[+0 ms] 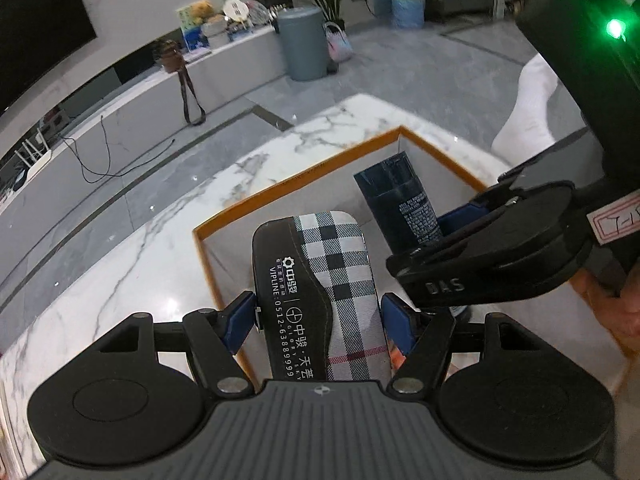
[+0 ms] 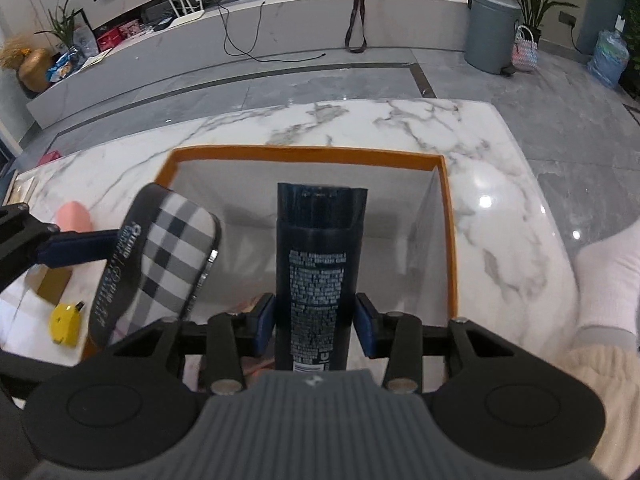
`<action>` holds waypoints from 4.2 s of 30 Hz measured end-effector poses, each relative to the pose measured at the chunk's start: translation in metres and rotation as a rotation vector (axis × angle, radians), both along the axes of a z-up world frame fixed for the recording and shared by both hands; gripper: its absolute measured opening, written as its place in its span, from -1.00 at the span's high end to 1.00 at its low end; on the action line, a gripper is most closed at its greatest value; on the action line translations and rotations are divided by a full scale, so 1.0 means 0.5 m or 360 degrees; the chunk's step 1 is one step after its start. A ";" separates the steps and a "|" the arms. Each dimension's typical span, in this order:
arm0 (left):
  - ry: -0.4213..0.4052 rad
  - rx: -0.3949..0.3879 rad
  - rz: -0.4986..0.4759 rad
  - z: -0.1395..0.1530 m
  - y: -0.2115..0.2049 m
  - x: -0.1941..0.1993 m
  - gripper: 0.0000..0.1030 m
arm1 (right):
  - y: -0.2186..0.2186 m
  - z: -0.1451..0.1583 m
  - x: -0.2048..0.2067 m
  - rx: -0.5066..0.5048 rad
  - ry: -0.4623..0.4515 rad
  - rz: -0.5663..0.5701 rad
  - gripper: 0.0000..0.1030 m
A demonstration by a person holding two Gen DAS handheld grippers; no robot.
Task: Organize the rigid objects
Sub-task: 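Carry both items over the orange box and open both tools to drop them, then grasp the brown gift box with the left tool while the right tool grasps the pink cup, then lift the brown box and pink cup and carry them over the orange box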
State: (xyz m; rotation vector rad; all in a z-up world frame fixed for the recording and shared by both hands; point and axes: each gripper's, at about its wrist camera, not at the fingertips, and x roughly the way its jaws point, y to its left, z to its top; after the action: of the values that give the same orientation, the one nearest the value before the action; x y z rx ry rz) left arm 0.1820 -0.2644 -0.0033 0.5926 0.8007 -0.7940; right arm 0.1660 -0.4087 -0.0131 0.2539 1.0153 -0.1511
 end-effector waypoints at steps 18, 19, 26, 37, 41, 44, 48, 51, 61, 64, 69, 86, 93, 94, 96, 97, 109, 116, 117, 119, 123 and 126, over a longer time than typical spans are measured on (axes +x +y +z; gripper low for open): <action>0.0072 0.0292 -0.0046 -0.106 -0.074 0.076 -0.53 | -0.031 -0.081 0.087 0.0117 0.0065 0.0016 0.19; 0.0054 0.0309 -0.0042 -0.108 -0.077 0.075 -0.53 | -0.028 -0.083 0.089 0.0104 0.0068 0.0022 0.18; 0.0003 0.0381 -0.0053 -0.118 -0.079 0.065 -0.54 | -0.026 -0.093 0.084 0.0147 0.0086 0.0013 0.19; 0.0006 0.0239 -0.0035 -0.081 -0.035 0.063 -0.51 | -0.011 -0.065 0.058 0.0072 0.0027 -0.0023 0.14; 0.0019 0.0152 -0.0018 -0.057 -0.011 0.047 -0.50 | -0.010 -0.054 0.039 0.0109 -0.0012 -0.0043 0.15; 0.0034 0.0076 -0.0013 -0.033 0.010 0.047 -0.48 | 0.000 -0.036 0.020 0.0108 -0.0051 -0.0056 0.15; 0.0011 -0.0014 0.0005 0.007 0.060 0.039 -0.46 | 0.034 -0.009 -0.006 0.0086 -0.0102 0.0002 0.19; -0.0025 -0.0054 0.0018 0.032 0.104 0.029 -0.44 | 0.065 0.015 -0.020 0.0094 -0.0154 0.0041 0.19; -0.0017 -0.0161 0.0317 0.094 0.299 0.051 -0.43 | 0.210 0.093 -0.042 0.0055 -0.0253 0.0299 0.19; -0.0019 -0.0165 0.0410 0.095 0.362 0.063 -0.43 | 0.263 0.101 -0.035 0.0069 -0.0248 0.0390 0.19; -0.0020 -0.0153 0.0535 0.089 0.461 0.080 -0.43 | 0.350 0.083 -0.007 0.0103 -0.0188 0.0501 0.19; 0.0101 -0.0178 0.0641 -0.065 0.577 0.168 -0.67 | 0.492 -0.029 0.165 0.0030 0.0057 0.0595 0.16; 0.0185 -0.0172 0.0626 -0.122 0.569 0.215 -0.69 | 0.526 -0.038 0.258 -0.0007 0.0008 0.0628 -0.07; 0.0192 -0.0167 0.0621 -0.128 0.569 0.219 -0.69 | 0.532 -0.041 0.270 -0.0016 0.0005 0.0641 -0.11; 0.0220 -0.0170 0.0619 -0.138 0.569 0.228 -0.59 | 0.549 -0.048 0.297 -0.0046 -0.0005 0.0670 -0.12; 0.0234 -0.0168 0.0623 -0.142 0.570 0.232 -0.55 | 0.558 -0.053 0.309 -0.0057 -0.0005 0.0683 -0.13; 0.0294 -0.0181 0.0640 -0.146 0.597 0.245 -0.31 | 0.604 -0.110 0.379 -0.0059 0.0037 0.0724 -0.03; 0.0324 -0.0126 0.0705 -0.135 0.629 0.204 -0.30 | 0.580 -0.105 0.320 -0.0103 0.0119 0.0683 -0.03; 0.0329 -0.0115 0.0717 -0.132 0.632 0.194 -0.30 | 0.574 -0.104 0.305 -0.0117 0.0133 0.0679 -0.03; 0.0337 -0.0094 0.0751 -0.129 0.639 0.177 -0.30 | 0.560 -0.103 0.274 -0.0138 0.0158 0.0676 -0.03; 0.0373 -0.0076 0.0851 -0.124 0.650 0.144 -0.30 | 0.526 -0.101 0.211 -0.0162 0.0202 0.0630 -0.03; 0.0391 -0.0087 0.0872 -0.123 0.650 0.114 -0.30 | 0.507 -0.100 0.165 -0.0107 0.0237 0.0603 -0.03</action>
State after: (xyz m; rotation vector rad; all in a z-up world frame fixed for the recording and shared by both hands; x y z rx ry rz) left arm 0.2391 0.0607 -0.0648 0.2057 1.1009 -0.3833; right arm 0.2485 -0.1552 -0.0629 -0.0141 1.1855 0.1415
